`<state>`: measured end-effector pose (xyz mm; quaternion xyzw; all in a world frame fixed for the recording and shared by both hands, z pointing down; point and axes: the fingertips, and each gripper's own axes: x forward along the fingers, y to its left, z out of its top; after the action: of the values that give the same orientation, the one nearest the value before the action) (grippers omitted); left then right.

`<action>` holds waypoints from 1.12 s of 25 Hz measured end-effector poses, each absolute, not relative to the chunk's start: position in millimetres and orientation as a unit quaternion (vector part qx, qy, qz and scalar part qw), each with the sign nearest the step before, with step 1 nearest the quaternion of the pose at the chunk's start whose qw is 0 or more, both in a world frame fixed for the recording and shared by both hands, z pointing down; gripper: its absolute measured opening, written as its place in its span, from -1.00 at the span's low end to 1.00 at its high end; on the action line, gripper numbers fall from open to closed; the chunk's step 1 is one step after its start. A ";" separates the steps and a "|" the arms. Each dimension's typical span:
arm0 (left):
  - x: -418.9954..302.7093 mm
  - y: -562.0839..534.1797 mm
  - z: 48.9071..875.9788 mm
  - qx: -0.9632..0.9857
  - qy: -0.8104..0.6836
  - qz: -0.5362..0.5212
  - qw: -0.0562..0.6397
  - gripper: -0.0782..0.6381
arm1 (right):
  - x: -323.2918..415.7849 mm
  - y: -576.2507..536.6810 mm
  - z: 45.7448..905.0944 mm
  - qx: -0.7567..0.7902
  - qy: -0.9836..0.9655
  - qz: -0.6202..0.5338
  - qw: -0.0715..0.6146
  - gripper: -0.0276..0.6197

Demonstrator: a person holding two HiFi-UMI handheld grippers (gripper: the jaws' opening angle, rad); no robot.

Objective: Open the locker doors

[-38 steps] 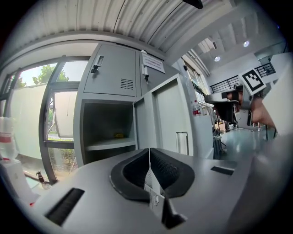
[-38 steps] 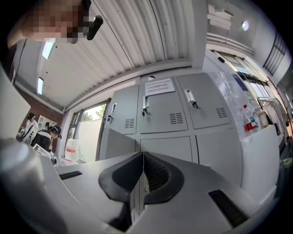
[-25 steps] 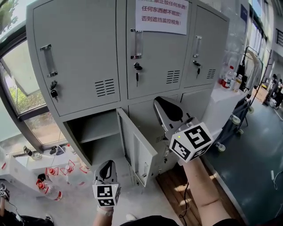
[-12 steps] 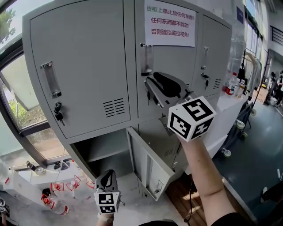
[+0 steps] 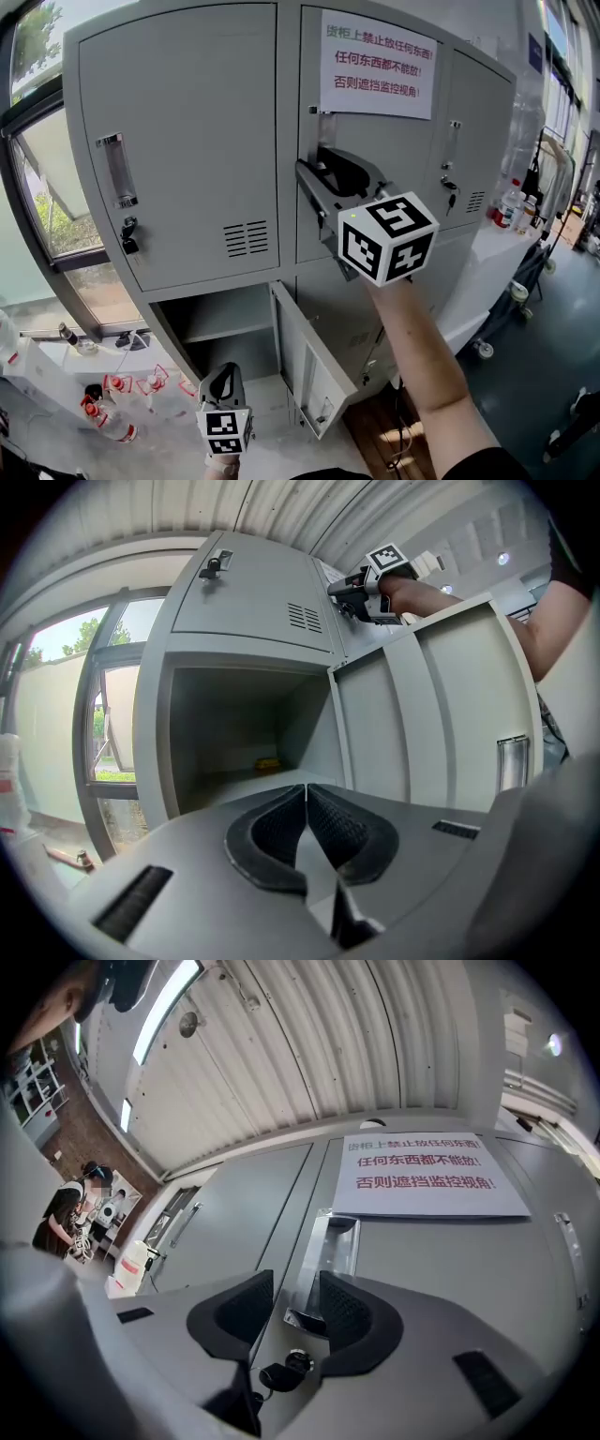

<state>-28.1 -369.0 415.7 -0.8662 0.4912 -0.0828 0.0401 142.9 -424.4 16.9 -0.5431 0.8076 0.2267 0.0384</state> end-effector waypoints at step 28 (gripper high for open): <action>-52.6 -338.8 444.3 -0.859 0.507 -0.074 0.003 -0.71 | 138.9 -396.2 19.8 -0.551 0.808 0.207 0.042 -0.33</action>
<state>-52.6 -338.8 444.3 -0.8587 0.5071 -0.0737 0.0026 138.9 -396.2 19.8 -0.5506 0.8076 0.2071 0.0418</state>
